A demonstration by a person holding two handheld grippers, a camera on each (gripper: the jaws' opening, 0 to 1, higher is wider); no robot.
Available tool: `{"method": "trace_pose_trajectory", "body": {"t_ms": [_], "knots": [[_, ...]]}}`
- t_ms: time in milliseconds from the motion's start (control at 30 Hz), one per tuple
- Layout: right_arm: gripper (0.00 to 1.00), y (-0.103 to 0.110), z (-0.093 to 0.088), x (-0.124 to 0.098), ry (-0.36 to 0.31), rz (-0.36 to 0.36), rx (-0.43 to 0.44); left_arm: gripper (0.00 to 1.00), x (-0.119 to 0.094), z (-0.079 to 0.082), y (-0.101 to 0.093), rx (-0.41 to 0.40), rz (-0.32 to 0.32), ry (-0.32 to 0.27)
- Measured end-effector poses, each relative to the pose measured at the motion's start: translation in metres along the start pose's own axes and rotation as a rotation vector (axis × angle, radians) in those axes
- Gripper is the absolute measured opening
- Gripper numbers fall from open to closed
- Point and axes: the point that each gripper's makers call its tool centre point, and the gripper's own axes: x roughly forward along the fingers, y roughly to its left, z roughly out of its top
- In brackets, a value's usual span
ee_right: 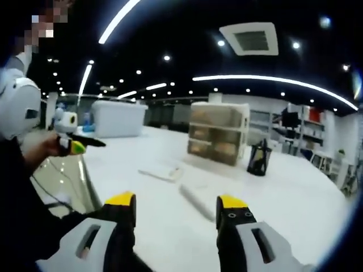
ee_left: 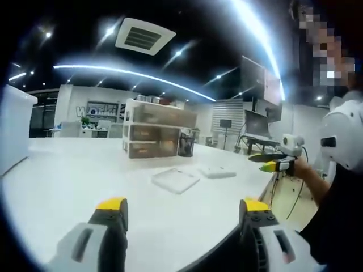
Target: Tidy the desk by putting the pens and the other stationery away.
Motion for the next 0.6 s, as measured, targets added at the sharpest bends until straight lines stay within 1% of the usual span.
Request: {"method": "trace_pose_trajectory", "body": {"t_ms": [167,233,300,400,500,600], "knots": [[0.50,0.007,0.007,0.013,0.034,0.055,-0.027,0.79,-0.001,-0.002,0.002,0.003,0.005,0.010],[0.50,0.012,0.012,0.021,0.044,0.087,-0.030,0.79,-0.001,-0.003,0.002,0.001,0.006,0.012],[0.49,0.014,0.015,0.028,0.057,0.100,-0.033,0.79,-0.001,-0.005,0.002,-0.001,0.007,0.016],[0.46,0.024,0.021,0.040,0.078,0.153,-0.046,0.79,-0.002,-0.007,0.000,0.006,0.003,0.024],[0.43,0.032,0.029,0.052,0.098,0.200,-0.036,0.79,-0.003,-0.010,0.000,0.006,-0.001,0.029],[0.42,0.042,0.034,0.065,0.131,0.259,-0.050,0.79,-0.005,-0.010,-0.001,0.013,0.000,0.032]]}}
